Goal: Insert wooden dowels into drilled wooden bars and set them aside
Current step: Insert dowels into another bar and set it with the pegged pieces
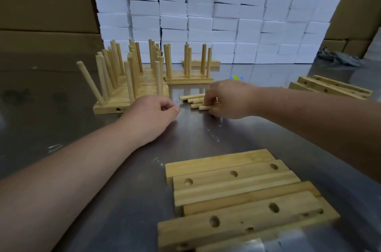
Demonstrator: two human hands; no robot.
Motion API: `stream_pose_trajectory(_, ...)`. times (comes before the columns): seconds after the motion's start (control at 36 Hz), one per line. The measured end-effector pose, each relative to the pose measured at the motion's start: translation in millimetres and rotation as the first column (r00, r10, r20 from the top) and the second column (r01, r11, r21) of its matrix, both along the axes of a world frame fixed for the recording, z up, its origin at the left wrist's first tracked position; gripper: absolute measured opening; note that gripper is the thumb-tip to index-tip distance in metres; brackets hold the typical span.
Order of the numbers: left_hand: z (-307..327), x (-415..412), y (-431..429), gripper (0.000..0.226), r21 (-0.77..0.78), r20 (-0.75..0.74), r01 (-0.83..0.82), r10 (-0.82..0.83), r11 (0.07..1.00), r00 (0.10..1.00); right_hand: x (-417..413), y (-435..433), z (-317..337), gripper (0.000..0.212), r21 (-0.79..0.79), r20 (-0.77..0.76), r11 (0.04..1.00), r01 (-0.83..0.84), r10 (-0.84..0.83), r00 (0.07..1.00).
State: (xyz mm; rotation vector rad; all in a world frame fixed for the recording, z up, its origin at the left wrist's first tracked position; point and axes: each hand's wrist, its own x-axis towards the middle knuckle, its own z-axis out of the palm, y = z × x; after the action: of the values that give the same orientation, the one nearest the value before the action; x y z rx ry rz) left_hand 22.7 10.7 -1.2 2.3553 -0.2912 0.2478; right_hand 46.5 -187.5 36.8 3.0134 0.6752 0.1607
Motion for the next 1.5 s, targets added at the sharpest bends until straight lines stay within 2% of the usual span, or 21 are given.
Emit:
stream_pose_trajectory(0.25,1.9,-4.2,-0.8,0.019,0.025,0.020,0.036,-0.036,0.999,0.999,6.2,2.7,-5.2,0.017,-0.085,-0.003,0.996,0.009,-0.009,1.000)
stream_pose_trajectory(0.33,4.0,-10.5,-1.9,0.019,0.005,0.047,0.055,-0.055,0.998,0.997,-2.3,2.9,-6.6,0.011,0.056,0.060,0.998,0.033,-0.037,0.997)
stream_pose_trajectory(0.42,10.3,-20.5,-7.2,0.022,-0.009,0.082,0.155,-0.154,0.988,0.985,-19.8,-1.3,-3.0,0.023,0.250,0.219,0.968,-0.005,-0.052,0.974)
stream_pose_trajectory(0.47,16.8,-30.5,-12.4,0.023,-0.069,0.058,0.259,-0.256,0.963,0.965,-36.3,-4.8,-0.9,0.030,0.355,0.302,0.933,-0.057,-0.057,0.952)
stream_pose_trajectory(0.53,20.8,-38.7,-16.9,0.019,-0.062,-0.026,0.362,-0.364,0.930,0.931,-52.4,-8.4,-1.1,0.034,0.457,0.323,0.886,-0.082,-0.080,0.943)
stream_pose_trajectory(0.64,23.4,-48.4,-21.8,0.023,0.134,-0.242,0.538,-0.499,0.832,0.832,-68.2,-20.8,-7.2,0.027,0.650,0.207,0.760,0.003,-0.181,0.961)
stream_pose_trajectory(0.72,26.2,-48.2,-20.2,0.020,0.195,-0.296,0.572,-0.508,0.797,0.809,-68.4,-26.7,-17.0,0.035,0.776,0.020,0.618,0.129,-0.229,0.973)
stream_pose_trajectory(0.78,26.2,-47.4,-17.8,0.015,0.215,-0.311,0.591,-0.519,0.777,0.796,-67.8,-26.7,-23.8,0.040,0.805,-0.045,0.566,0.177,-0.240,0.970)
stream_pose_trajectory(0.83,24.9,-46.9,-17.3,0.015,0.207,-0.303,0.590,-0.522,0.781,0.797,-65.9,-27.4,-26.6,0.039,0.803,-0.063,0.560,0.203,-0.259,0.964)
stream_pose_trajectory(0.92,21.2,-45.7,-18.4,0.015,0.179,-0.247,0.539,-0.493,0.823,0.834,-65.5,-28.0,-23.2,0.020,0.862,-0.061,0.480,0.164,-0.223,0.973)
stream_pose_trajectory(0.97,17.9,-44.0,-18.5,0.009,0.176,-0.197,0.477,-0.444,0.861,0.874,-67.6,-28.1,-22.7,0.023,0.881,-0.053,0.456,0.128,-0.173,0.983)
stream_pose_trajectory(1.06,14.2,-41.1,-15.9,0.018,0.191,-0.109,0.384,-0.369,0.904,0.923,-70.7,-27.3,-24.5,0.029,0.891,-0.045,0.441,0.107,-0.149,0.988)
stream_pose_trajectory(1.11,15.1,-39.8,-14.3,0.008,0.175,-0.131,0.398,-0.379,0.901,0.916,-70.3,-28.1,-24.3,0.026,0.884,-0.037,0.453,0.111,-0.168,0.985)
stream_pose_trajectory(1.19,15.0,-38.0,-14.4,0.039,0.262,-0.178,0.422,-0.387,0.868,0.905,-70.0,-28.5,-24.2,0.026,0.858,-0.043,0.497,0.127,-0.177,0.983)
stream_pose_trajectory(1.22,14.2,-37.3,-15.7,0.041,0.312,-0.157,0.411,-0.380,0.857,0.912,-70.6,-28.4,-24.3,0.027,0.854,-0.048,0.504,0.132,-0.176,0.983)
stream_pose_trajectory(1.28,12.0,-35.6,-17.5,0.027,0.365,-0.095,0.365,-0.355,0.857,0.930,-71.8,-27.5,-23.7,0.029,0.851,-0.034,0.511,0.121,-0.176,0.984)
stream_pose_trajectory(1.33,10.8,-34.9,-17.6,0.007,0.326,-0.070,0.306,-0.300,0.895,0.952,-72.3,-27.6,-22.0,0.031,0.855,0.017,0.511,0.091,-0.202,0.979)
stream_pose_trajectory(1.42,9.9,-33.0,-17.6,0.014,0.181,-0.033,0.217,-0.214,0.959,0.976,-74.4,-29.8,-18.0,0.030,0.891,0.062,0.452,0.049,-0.227,0.972)
stream_pose_trajectory(1.5,11.6,-31.4,-18.1,0.014,-0.061,-0.018,0.149,-0.151,0.987,0.988,-77.3,-29.8,-16.6,0.020,0.905,0.049,0.424,0.045,-0.208,0.977)
